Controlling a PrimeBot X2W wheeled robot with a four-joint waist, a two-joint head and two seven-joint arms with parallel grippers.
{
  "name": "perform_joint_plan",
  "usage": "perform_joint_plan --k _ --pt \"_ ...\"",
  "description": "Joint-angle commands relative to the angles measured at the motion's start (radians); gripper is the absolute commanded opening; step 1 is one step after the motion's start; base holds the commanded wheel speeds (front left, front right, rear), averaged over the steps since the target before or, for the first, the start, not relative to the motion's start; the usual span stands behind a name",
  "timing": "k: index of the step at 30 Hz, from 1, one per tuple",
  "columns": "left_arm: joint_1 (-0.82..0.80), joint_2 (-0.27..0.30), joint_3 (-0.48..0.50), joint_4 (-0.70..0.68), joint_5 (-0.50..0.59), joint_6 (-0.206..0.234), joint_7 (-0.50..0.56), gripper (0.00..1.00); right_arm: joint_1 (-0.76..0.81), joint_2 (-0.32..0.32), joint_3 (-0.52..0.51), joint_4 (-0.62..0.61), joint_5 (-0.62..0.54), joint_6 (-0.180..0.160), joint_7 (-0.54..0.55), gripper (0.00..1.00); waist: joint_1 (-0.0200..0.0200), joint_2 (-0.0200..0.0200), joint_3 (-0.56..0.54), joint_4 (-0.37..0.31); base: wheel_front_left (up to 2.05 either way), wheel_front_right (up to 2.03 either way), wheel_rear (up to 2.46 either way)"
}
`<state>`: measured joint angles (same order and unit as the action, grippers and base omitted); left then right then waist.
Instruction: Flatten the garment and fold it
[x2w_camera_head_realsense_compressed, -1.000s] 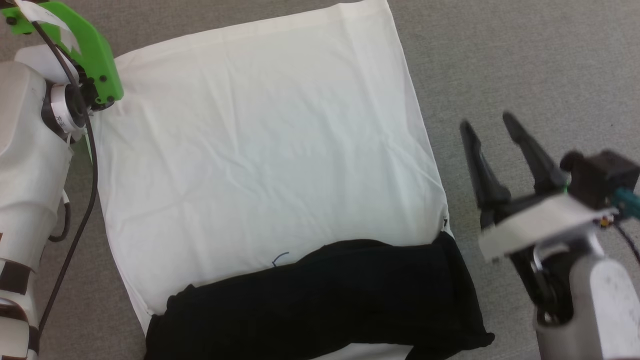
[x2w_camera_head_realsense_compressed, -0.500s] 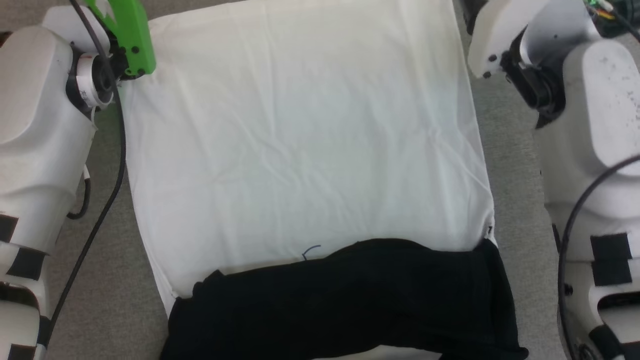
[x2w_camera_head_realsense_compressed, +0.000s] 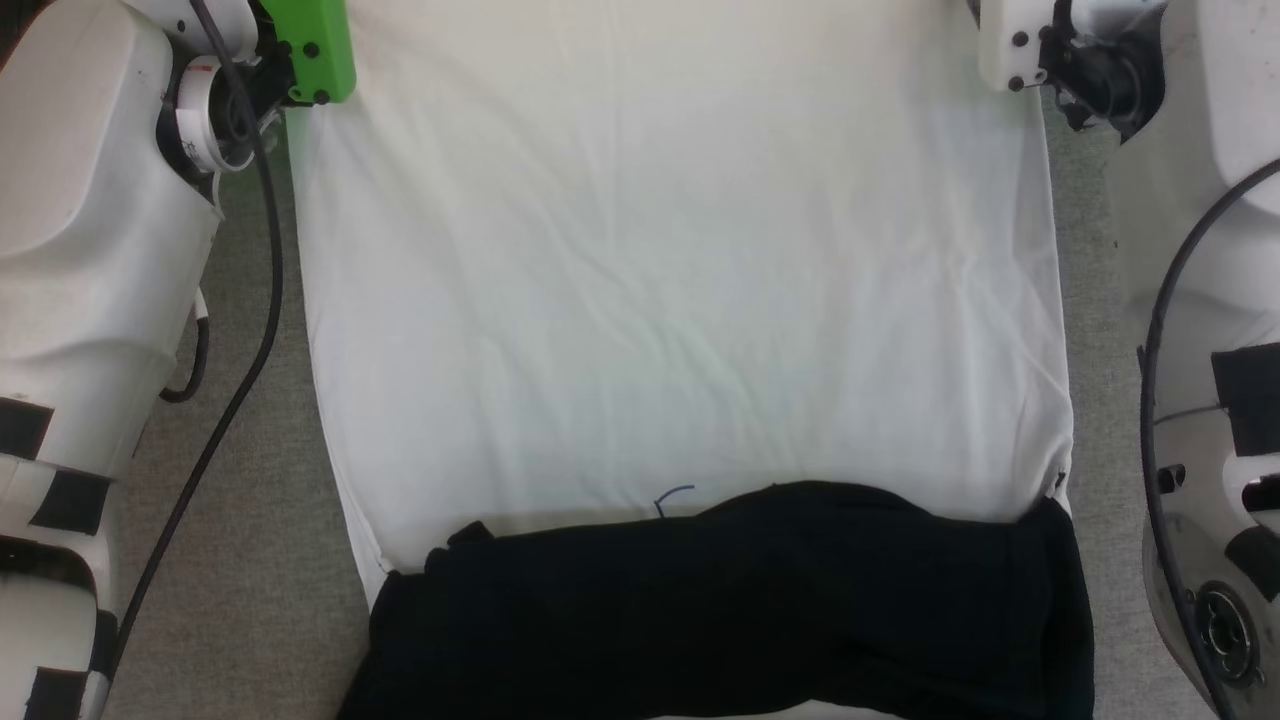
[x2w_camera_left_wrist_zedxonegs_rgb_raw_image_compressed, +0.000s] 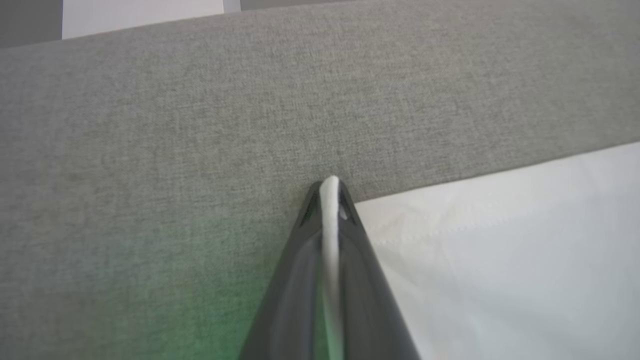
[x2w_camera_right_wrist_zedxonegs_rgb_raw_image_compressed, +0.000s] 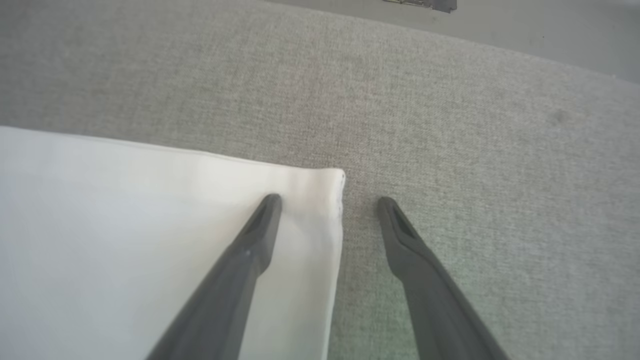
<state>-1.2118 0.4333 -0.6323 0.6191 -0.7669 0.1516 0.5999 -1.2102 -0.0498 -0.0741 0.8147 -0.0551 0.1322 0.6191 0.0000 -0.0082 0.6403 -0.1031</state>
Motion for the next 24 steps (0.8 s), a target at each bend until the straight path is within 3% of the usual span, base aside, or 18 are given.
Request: perform_joint_plan --k 1,2,3,4,5,12,24 --pt "0.029 0.003 -0.013 0.031 0.002 0.002 0.009 0.00 -0.001 0.000 -0.007 0.036 -0.012 -0.002 0.039 0.98 0.0000 0.0079 0.004 0.002 0.00 0.00 0.00" --pt "0.030 0.003 -0.014 0.033 0.001 0.002 0.009 0.00 -0.006 0.000 -0.011 0.050 -0.017 -0.002 0.063 0.47 0.0000 0.0079 0.004 0.002 0.00 0.00 0.00" --pt "0.031 0.003 -0.014 0.035 -0.001 0.000 0.010 0.00 -0.009 0.000 -0.013 0.063 -0.021 -0.002 0.089 0.23 0.0000 0.0079 0.004 0.001 0.00 0.00 0.00" --pt "0.032 0.002 -0.014 0.036 -0.003 0.000 0.010 0.00 -0.010 0.000 -0.011 0.071 -0.023 -0.002 0.109 0.05 0.0000 0.0079 0.003 0.001 0.00 0.00 0.00" --pt "0.034 0.003 -0.014 0.039 -0.005 -0.001 0.012 0.00 -0.010 0.000 -0.006 0.078 -0.029 -0.002 0.132 0.00 0.0000 0.0079 0.001 0.000 0.00 0.00 0.00" --pt "0.027 0.022 -0.009 0.033 0.000 -0.006 -0.020 0.00 -0.015 0.000 0.015 0.039 -0.038 -0.002 0.142 0.00 0.0000 0.0079 -0.008 -0.008 0.00 0.00 0.00" --pt "-0.097 0.079 0.049 0.001 0.094 0.006 -0.343 0.00 -0.117 0.000 0.010 -0.069 -0.063 -0.002 -0.096 0.00 0.0000 0.0079 0.013 -0.026 0.00 0.00 0.00"
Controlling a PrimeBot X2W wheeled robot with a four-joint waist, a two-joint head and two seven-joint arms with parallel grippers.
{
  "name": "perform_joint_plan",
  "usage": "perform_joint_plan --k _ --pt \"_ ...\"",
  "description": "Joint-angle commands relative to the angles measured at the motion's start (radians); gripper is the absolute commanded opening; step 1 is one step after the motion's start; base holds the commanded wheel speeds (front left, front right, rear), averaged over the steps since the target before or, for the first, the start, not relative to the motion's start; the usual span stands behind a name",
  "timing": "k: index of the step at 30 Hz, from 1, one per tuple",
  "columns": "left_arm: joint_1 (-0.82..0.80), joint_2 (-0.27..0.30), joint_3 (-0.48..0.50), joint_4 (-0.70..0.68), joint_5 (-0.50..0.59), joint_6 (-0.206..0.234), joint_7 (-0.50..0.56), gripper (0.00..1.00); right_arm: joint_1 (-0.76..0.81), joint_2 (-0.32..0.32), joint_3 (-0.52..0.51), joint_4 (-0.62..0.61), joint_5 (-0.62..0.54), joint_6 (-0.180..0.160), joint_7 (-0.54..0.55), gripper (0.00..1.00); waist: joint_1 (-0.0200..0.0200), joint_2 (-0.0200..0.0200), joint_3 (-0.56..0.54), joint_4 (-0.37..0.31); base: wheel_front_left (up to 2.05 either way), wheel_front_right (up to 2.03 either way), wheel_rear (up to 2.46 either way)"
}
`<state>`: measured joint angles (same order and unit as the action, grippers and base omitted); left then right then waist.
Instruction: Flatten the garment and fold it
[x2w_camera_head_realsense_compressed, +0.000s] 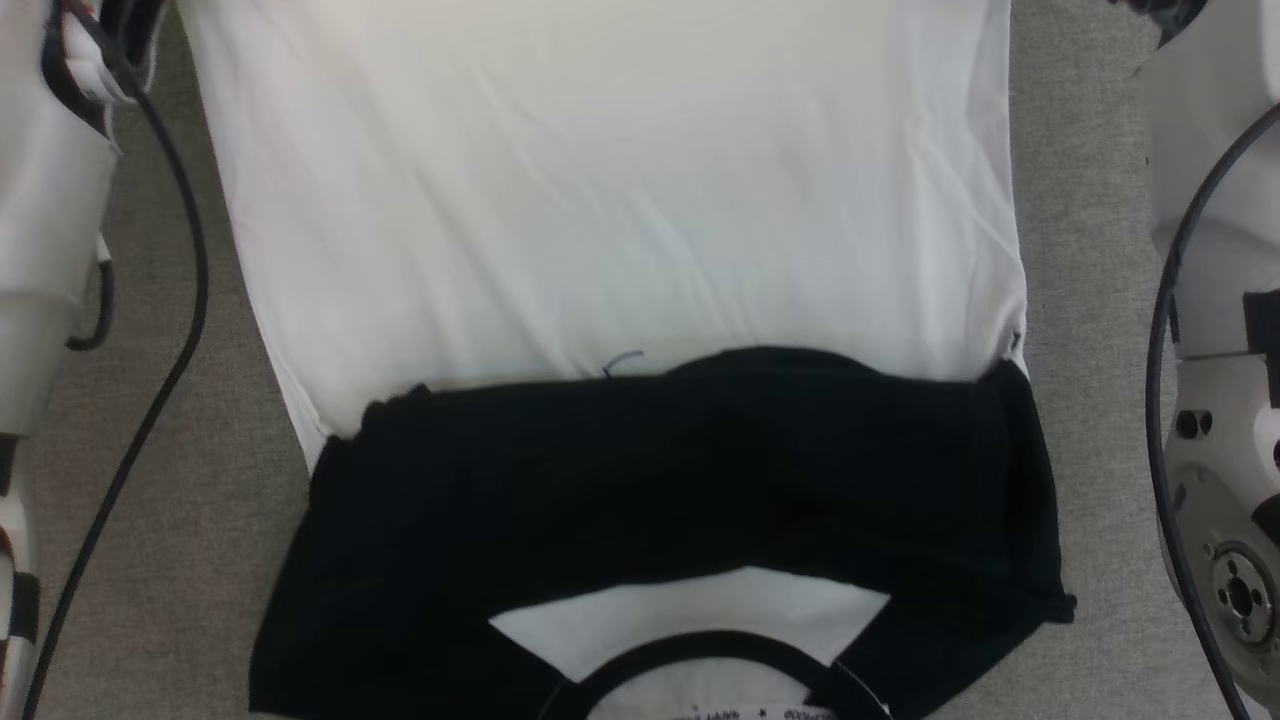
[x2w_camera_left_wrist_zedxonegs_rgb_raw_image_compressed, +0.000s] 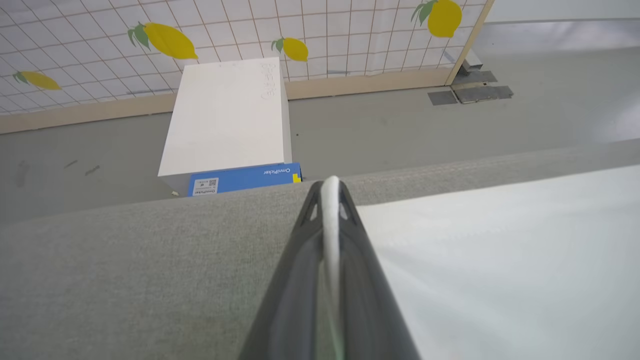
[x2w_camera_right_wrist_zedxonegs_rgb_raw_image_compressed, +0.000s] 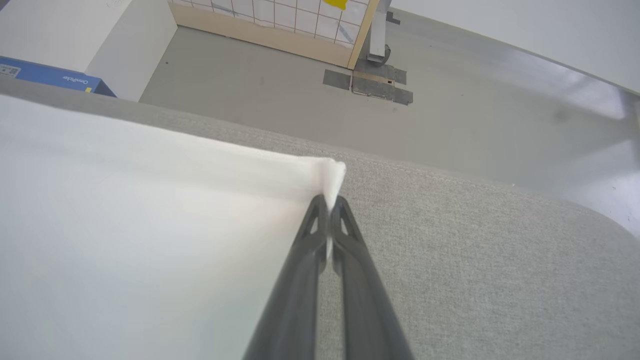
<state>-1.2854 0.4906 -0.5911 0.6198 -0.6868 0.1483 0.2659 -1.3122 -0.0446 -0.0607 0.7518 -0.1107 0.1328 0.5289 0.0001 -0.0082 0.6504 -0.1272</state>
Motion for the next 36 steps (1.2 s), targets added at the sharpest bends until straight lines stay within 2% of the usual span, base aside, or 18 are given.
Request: perform_joint_plan --k 1,15,21,25,30,36 --pt "-0.040 0.025 0.014 -0.002 0.026 0.014 -0.045 0.00 -0.029 -0.006 -0.005 -0.010 -0.014 -0.002 -0.020 0.00 -0.0001 0.0079 0.006 -0.004 0.00 0.00 0.00" --pt "-0.197 0.044 0.051 0.006 0.114 0.039 -0.335 0.00 -0.168 -0.006 -0.045 -0.049 -0.106 -0.002 -0.192 0.00 -0.0001 0.0079 0.051 -0.007 0.00 0.00 0.00" --pt "-0.182 0.030 0.048 0.041 0.096 0.005 -0.371 0.00 -0.150 -0.006 -0.005 -0.015 -0.074 -0.002 -0.224 0.00 -0.0001 0.0079 0.029 0.006 0.00 0.00 0.00" --pt "-0.111 0.040 0.027 0.044 0.079 -0.045 -0.371 0.00 -0.095 -0.006 0.055 0.005 -0.027 -0.002 -0.248 0.00 -0.0001 0.0079 -0.022 0.014 0.00 0.00 0.00" --pt "0.052 0.057 0.014 -0.006 0.020 -0.105 -0.368 0.00 0.027 -0.013 0.145 -0.005 0.052 -0.002 -0.257 0.00 -0.0001 0.0079 -0.126 0.026 0.00 0.00 0.00" --pt "0.313 0.095 0.017 -0.181 -0.083 -0.127 -0.335 0.00 0.224 -0.070 0.289 -0.111 0.203 -0.002 -0.227 0.00 -0.0001 0.0079 -0.264 0.041 0.00 0.00 0.00"
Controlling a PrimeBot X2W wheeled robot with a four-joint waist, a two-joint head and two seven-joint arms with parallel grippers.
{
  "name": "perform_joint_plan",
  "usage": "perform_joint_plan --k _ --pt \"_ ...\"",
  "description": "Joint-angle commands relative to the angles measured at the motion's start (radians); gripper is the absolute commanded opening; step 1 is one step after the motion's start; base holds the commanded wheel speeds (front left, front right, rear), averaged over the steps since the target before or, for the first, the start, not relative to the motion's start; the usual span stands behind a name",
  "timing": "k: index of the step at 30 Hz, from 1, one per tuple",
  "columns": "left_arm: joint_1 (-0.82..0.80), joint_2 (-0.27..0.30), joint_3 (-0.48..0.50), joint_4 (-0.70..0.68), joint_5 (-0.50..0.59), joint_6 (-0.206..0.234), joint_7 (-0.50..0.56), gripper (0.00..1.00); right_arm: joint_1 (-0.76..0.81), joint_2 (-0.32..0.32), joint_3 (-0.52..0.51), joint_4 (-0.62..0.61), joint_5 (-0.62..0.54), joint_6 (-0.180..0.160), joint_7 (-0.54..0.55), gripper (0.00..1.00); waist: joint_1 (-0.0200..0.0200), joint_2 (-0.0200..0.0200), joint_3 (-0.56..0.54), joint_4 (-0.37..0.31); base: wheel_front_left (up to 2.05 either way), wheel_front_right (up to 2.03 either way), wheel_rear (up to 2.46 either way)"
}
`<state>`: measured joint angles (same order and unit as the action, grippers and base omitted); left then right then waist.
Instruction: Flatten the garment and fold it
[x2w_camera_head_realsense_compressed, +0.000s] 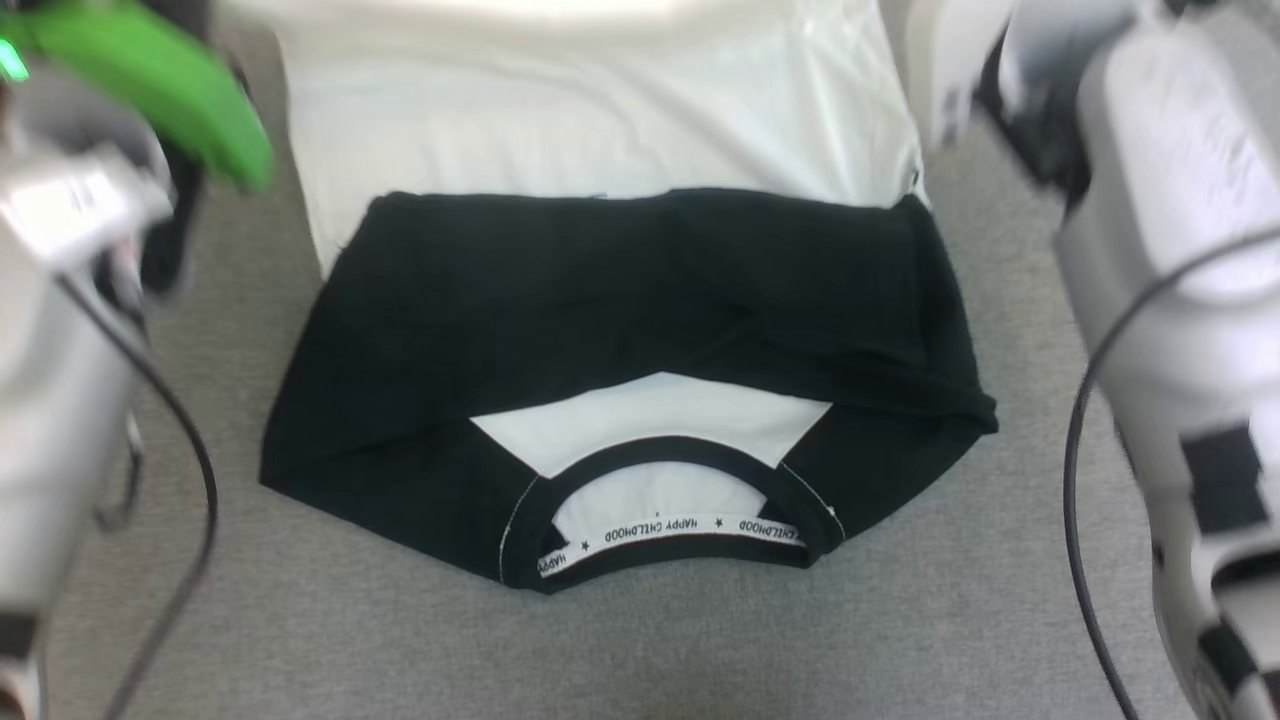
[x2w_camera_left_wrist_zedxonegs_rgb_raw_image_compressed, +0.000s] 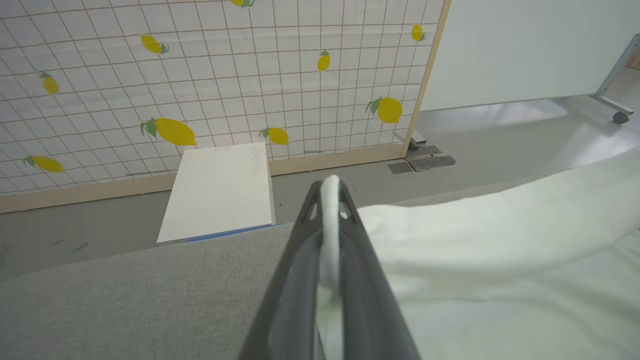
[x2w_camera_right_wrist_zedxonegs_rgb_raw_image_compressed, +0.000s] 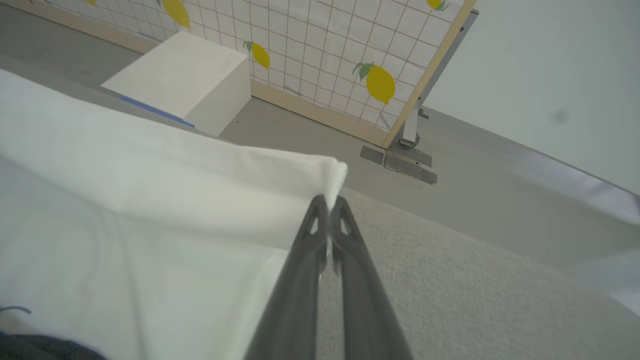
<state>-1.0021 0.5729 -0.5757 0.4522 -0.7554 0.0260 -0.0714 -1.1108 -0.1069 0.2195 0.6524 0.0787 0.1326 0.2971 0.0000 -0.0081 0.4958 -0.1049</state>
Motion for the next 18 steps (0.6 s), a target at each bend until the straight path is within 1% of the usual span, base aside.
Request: perform_joint_plan --k 1,2,3,4,7,10,13,15,18 --pt "0.072 0.021 0.003 -0.050 -0.033 -0.006 0.010 0.00 0.056 -0.021 0.032 -0.039 0.043 -0.002 0.016 0.00 0.0000 0.0079 -0.126 0.020 0.00 0.00 0.00" --pt "0.128 0.031 0.004 -0.099 -0.060 -0.006 0.022 0.00 0.100 -0.038 0.052 -0.077 0.075 -0.002 0.031 0.00 0.0000 0.0079 -0.148 0.021 0.00 0.00 0.00" --pt "0.273 0.064 0.015 -0.231 -0.121 0.020 0.045 0.00 0.215 -0.097 0.091 -0.189 0.141 -0.002 0.072 0.00 0.0000 0.0079 -0.200 0.026 0.00 0.00 0.00" --pt "0.329 0.075 0.019 -0.282 -0.143 0.033 0.050 0.00 0.263 -0.120 0.096 -0.235 0.162 -0.002 0.088 0.00 0.0000 0.0079 -0.219 0.029 0.00 0.00 0.00" --pt "0.472 0.101 0.025 -0.406 -0.194 0.072 0.060 0.00 0.392 -0.168 0.088 -0.364 0.204 -0.002 0.136 0.00 0.0000 0.0079 -0.256 0.034 0.00 0.00 0.00" --pt "0.607 0.117 0.028 -0.516 -0.243 0.110 0.059 0.00 0.531 -0.204 0.049 -0.499 0.227 -0.002 0.196 0.00 0.0000 0.0079 -0.278 0.043 0.00 0.00 0.00" --pt "0.716 0.119 0.026 -0.587 -0.284 0.133 0.048 0.00 0.668 -0.217 -0.005 -0.614 0.230 -0.002 0.249 0.00 0.0000 0.0079 -0.294 0.051 0.00 0.00 0.00" --pt "0.773 0.116 0.024 -0.611 -0.317 0.136 0.044 0.00 0.747 -0.211 -0.043 -0.676 0.228 -0.002 0.274 0.00 0.0000 0.0079 -0.299 0.055 0.00 0.00 0.00" --pt "0.844 0.113 0.012 -0.630 -0.360 0.127 0.049 0.00 0.852 -0.190 -0.088 -0.744 0.219 -0.002 0.307 0.00 0.0000 0.0079 -0.308 0.059 0.00 0.00 0.00"
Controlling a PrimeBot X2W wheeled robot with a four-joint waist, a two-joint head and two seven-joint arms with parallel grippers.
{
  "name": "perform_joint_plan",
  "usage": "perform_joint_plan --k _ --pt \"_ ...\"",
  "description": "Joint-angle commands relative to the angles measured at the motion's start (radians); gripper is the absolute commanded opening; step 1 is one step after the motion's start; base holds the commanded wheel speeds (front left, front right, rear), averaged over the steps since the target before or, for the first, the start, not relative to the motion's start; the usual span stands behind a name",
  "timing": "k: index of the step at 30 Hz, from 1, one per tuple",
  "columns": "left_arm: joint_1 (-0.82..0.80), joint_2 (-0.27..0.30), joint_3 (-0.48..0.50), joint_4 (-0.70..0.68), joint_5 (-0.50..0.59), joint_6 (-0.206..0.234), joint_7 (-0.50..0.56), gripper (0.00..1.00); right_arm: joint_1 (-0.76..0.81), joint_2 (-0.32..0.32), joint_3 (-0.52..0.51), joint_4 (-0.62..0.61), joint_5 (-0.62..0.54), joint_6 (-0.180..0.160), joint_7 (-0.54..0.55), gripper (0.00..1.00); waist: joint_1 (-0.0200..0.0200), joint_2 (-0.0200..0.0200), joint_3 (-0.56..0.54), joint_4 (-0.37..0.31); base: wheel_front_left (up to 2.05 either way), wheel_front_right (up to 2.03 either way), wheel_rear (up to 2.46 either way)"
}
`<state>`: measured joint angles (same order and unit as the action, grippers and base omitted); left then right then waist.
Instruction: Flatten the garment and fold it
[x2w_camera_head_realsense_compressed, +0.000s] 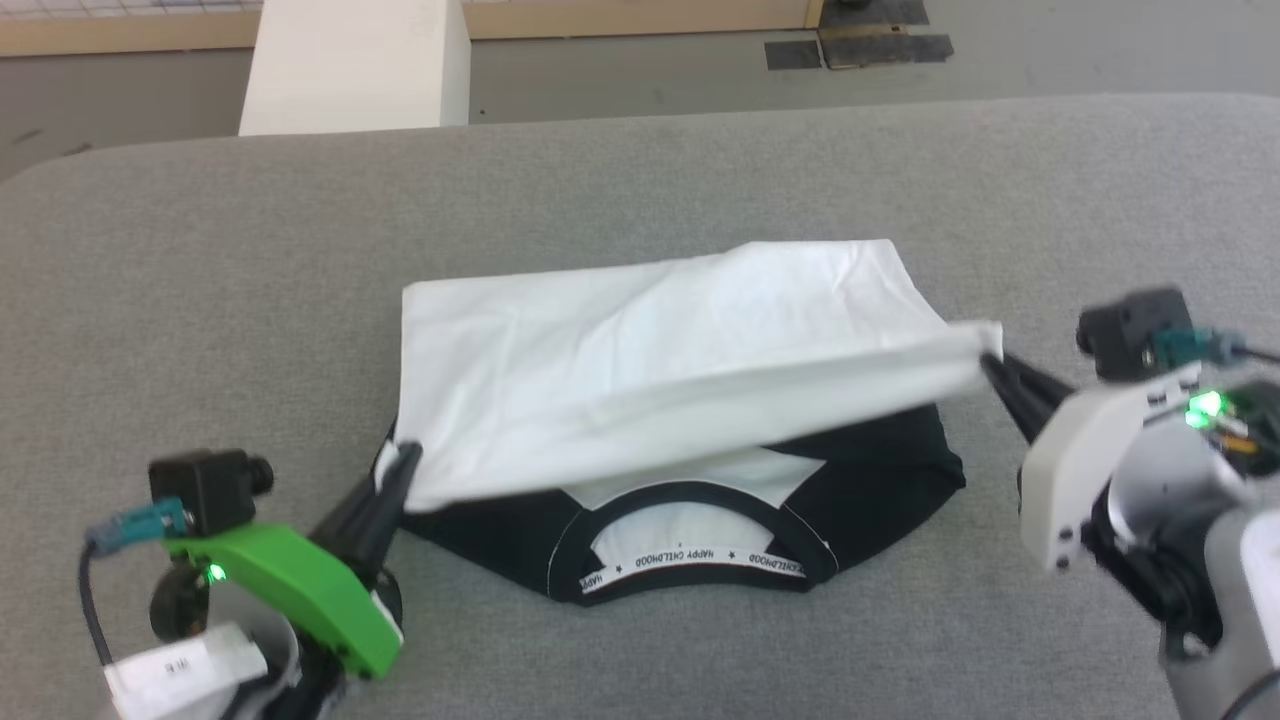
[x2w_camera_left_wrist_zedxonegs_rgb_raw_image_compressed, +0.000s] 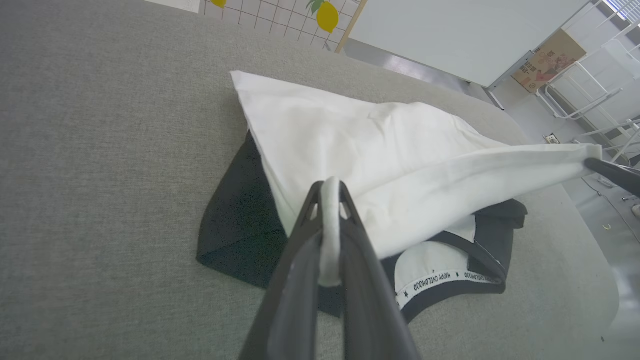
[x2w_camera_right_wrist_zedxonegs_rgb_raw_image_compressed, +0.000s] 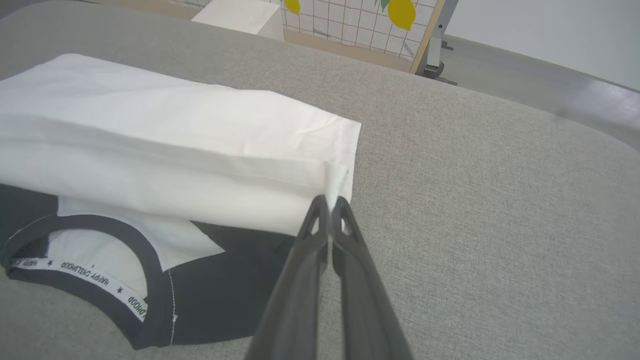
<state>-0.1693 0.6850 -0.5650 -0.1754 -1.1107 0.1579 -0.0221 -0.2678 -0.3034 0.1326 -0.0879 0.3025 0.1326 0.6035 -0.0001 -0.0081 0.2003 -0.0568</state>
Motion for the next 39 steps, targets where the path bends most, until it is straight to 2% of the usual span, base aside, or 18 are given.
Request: perform_joint_plan --k 1,6,9,16,21,22,23,24,30,34,36,39 --pt "0.027 0.002 -0.003 -0.003 -0.010 -0.007 0.000 0.00 0.037 0.015 -0.013 -0.021 -0.009 -0.002 0.008 0.00 0.0001 0.0079 -0.014 0.012 0.00 0.00 0.00" --pt "0.079 -0.012 -0.046 0.038 -0.020 -0.020 0.012 0.00 0.164 0.052 -0.065 -0.067 -0.033 -0.002 0.036 0.00 0.0001 0.0079 -0.017 0.019 0.00 0.00 0.00" --pt "0.078 -0.043 -0.070 0.087 -0.019 -0.038 0.010 0.00 0.211 0.067 -0.074 -0.068 -0.058 -0.002 0.032 0.00 0.0001 0.0079 -0.018 0.022 0.00 0.00 0.00" --pt "0.030 -0.108 -0.104 0.227 0.016 -0.080 -0.023 0.00 0.246 0.094 -0.049 0.009 -0.076 -0.002 -0.018 0.00 0.0001 0.0079 -0.009 0.020 0.00 0.00 0.00" --pt "0.010 -0.145 -0.136 0.324 0.030 -0.098 -0.018 0.01 0.255 0.109 -0.035 0.075 -0.070 -0.002 -0.016 0.00 0.0001 0.0079 -0.005 0.016 0.00 0.00 0.00" --pt "0.009 -0.153 -0.135 0.340 0.027 -0.098 -0.021 0.45 0.255 0.110 -0.034 0.082 -0.070 -0.002 -0.016 0.02 0.0001 0.0079 -0.005 0.016 0.00 0.00 0.00" --pt "0.007 -0.162 -0.134 0.358 0.025 -0.098 -0.027 1.00 0.254 0.110 -0.031 0.090 -0.070 -0.002 -0.017 0.42 0.0001 0.0079 -0.007 0.015 0.00 0.00 0.00" --pt "0.005 -0.167 -0.136 0.370 0.029 -0.098 -0.032 1.00 0.255 0.114 -0.032 0.097 -0.066 -0.002 -0.014 1.00 0.0001 0.0079 -0.010 0.014 0.00 0.00 0.00" --pt "0.003 -0.186 -0.103 0.404 0.054 -0.076 -0.130 1.00 0.257 0.137 -0.068 0.075 -0.062 -0.002 -0.052 1.00 0.0001 0.0079 -0.039 0.018 0.00 0.00 0.00" --pt "0.006 -0.196 -0.033 0.387 0.109 -0.031 -0.223 1.00 0.262 0.173 -0.121 0.035 -0.066 -0.002 -0.128 1.00 0.0001 0.0079 -0.055 0.027 0.00 0.00 0.00" --pt "0.010 -0.214 0.033 0.370 0.162 -0.001 -0.237 1.00 0.263 0.198 -0.151 0.018 -0.069 -0.002 -0.178 1.00 0.0001 0.0079 -0.062 0.034 0.00 0.00 0.00" --pt "0.022 -0.264 0.175 0.311 0.289 0.021 -0.239 1.00 0.263 0.223 -0.184 0.007 -0.070 -0.002 -0.234 1.00 0.0001 0.0079 -0.068 0.045 0.00 0.00 0.00"
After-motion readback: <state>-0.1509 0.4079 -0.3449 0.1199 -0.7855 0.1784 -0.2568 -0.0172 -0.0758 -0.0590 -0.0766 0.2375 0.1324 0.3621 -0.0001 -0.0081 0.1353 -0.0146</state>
